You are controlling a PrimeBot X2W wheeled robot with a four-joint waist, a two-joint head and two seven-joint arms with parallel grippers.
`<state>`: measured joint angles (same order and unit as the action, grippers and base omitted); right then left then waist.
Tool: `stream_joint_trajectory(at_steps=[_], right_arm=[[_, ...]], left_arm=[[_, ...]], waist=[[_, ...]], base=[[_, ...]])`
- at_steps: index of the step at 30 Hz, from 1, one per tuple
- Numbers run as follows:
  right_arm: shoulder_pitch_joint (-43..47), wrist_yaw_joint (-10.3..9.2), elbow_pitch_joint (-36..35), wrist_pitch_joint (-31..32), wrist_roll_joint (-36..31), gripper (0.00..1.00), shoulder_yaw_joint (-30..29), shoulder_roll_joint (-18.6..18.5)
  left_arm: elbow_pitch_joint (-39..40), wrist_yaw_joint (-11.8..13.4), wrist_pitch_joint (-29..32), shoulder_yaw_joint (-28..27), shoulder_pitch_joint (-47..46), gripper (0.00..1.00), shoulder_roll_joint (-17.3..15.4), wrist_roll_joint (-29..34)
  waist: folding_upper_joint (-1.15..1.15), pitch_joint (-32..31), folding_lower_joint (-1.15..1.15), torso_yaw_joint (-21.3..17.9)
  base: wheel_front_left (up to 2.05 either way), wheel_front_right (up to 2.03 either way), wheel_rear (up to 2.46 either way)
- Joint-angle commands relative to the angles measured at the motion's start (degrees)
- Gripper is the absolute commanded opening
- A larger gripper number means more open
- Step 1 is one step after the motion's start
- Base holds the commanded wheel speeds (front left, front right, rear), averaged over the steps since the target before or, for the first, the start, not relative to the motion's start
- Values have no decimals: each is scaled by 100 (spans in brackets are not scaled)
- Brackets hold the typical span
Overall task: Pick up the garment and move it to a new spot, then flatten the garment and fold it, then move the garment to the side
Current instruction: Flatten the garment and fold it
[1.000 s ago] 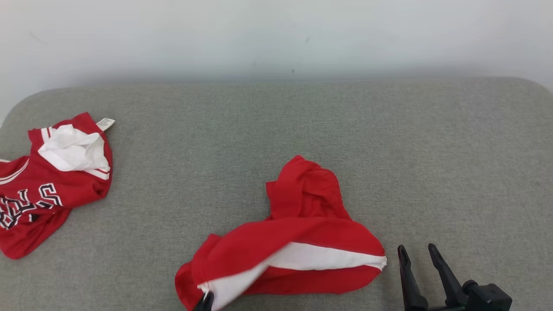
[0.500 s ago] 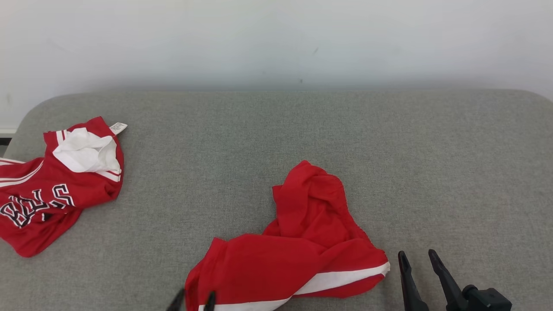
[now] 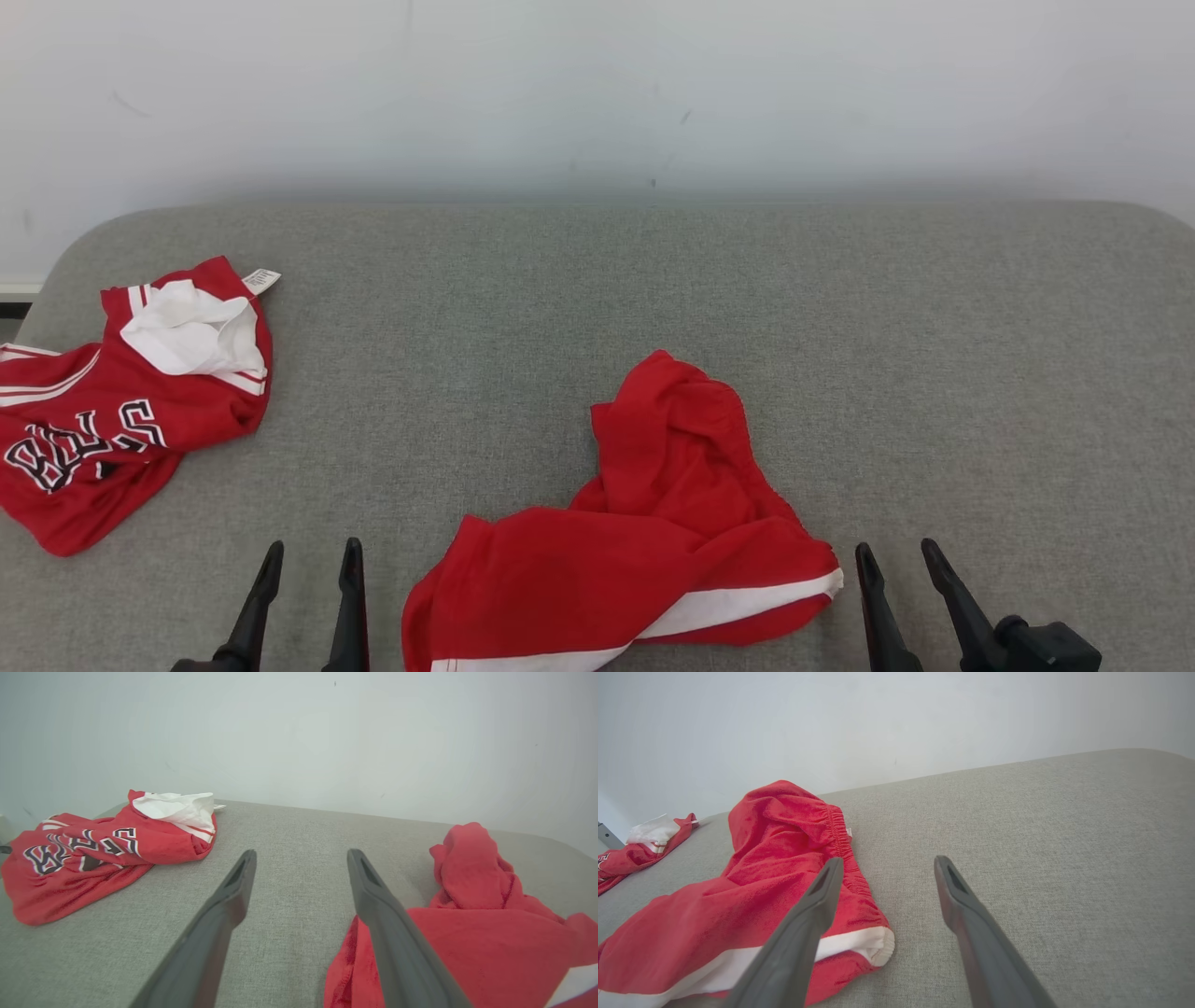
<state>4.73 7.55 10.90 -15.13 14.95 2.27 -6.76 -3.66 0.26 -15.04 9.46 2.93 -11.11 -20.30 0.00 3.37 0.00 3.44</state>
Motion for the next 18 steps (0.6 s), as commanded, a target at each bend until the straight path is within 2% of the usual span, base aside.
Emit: stream_joint_trajectory(at_steps=[1, 5, 9, 12, 18], right_arm=[[-74, -13, -32, -2, -12, 100, 54, -36], [-357, -13, -41, -2, -21, 100, 278, -215], [-842, -13, 179, -2, 31, 100, 548, -462], [-1329, -13, 590, -2, 133, 100, 860, -652], [-2565, -13, 1595, 416, 330, 100, 1555, -938]], left_arm=[[-47, -29, -19, -68, 56, 100, 40, 95], [-129, -134, -19, -290, 119, 100, 261, 339], [-312, -348, -20, -465, 21, 100, 386, 529], [-421, -459, -19, -536, -52, 100, 473, 627], [-593, -621, -19, -535, -158, 100, 640, 787]], waist=[[0, 5, 0, -5], [0, -10, 0, 14], [0, -21, 0, 128], [0, -31, 0, 224], [0, 17, 0, 478]], base=[[0, 0, 0], [0, 0, 0], [0, 0, 0], [0, 0, 0], [0, 0, 0]])
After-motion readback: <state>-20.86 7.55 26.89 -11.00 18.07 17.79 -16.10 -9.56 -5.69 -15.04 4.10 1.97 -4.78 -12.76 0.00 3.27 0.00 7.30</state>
